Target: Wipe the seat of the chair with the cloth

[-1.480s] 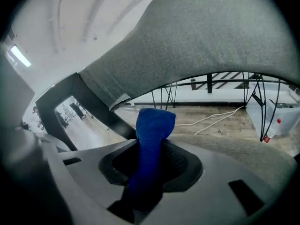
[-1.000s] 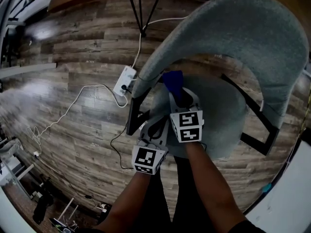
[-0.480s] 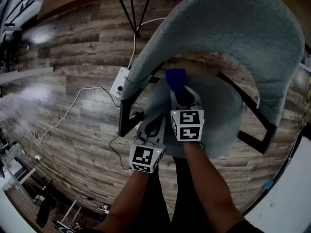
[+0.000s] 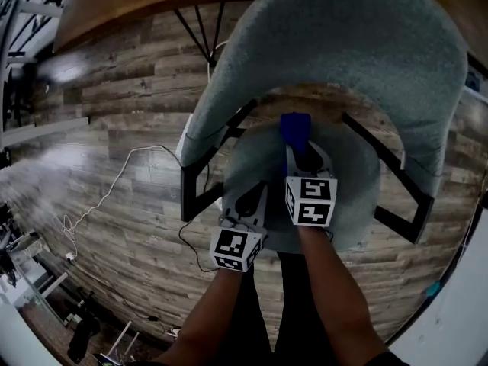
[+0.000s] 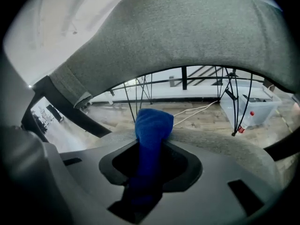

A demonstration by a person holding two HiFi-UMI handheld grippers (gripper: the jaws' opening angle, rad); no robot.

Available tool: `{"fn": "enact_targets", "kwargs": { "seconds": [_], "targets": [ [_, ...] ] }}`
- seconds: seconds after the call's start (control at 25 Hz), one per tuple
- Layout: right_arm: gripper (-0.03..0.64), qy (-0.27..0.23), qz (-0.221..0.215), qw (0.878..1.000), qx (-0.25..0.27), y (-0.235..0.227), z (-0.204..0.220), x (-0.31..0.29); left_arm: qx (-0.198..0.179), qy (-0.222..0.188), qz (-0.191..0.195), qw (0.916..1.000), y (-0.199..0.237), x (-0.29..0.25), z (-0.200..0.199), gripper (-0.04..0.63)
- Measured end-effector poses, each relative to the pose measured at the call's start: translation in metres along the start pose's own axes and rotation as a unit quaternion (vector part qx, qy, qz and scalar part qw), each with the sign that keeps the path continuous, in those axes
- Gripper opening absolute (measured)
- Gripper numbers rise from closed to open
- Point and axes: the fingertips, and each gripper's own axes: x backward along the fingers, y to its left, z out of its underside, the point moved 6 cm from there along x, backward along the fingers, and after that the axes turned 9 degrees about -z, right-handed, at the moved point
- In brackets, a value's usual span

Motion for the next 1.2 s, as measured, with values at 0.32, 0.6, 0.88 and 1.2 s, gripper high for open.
{"fn": "enact_targets", "kwargs": {
  "seconds": [0.32, 0.6, 0.88, 1.2],
  "targets": [
    [0.129, -0.003, 0.038, 0.999, -0.016, -0.038, 0.006, 0.028, -0.009, 0.004, 0.013, 0.9999, -0.018, -0.006, -0.004, 0.002],
    [0.13, 0.001, 0.073, 0.997, -0.008, -0.077, 0.017, 0.055, -0.016, -0.001, 0.021, 0.9997, -0.038, -0.009, -0.007, 0.002],
    [0.13, -0.001, 0.127, 0.992, -0.017, -0.104, 0.025, 0.079, -0.018, -0.006, 0.039, 0.9991, -0.039, -0.002, -0.009, 0.002],
    [0.13, 0.02, 0.175, 0.984, -0.021, -0.145, 0.036, 0.107, -0.031, -0.015, 0.052, 0.9981, -0.025, 0.014, -0.013, 0.002]
  ]
}}
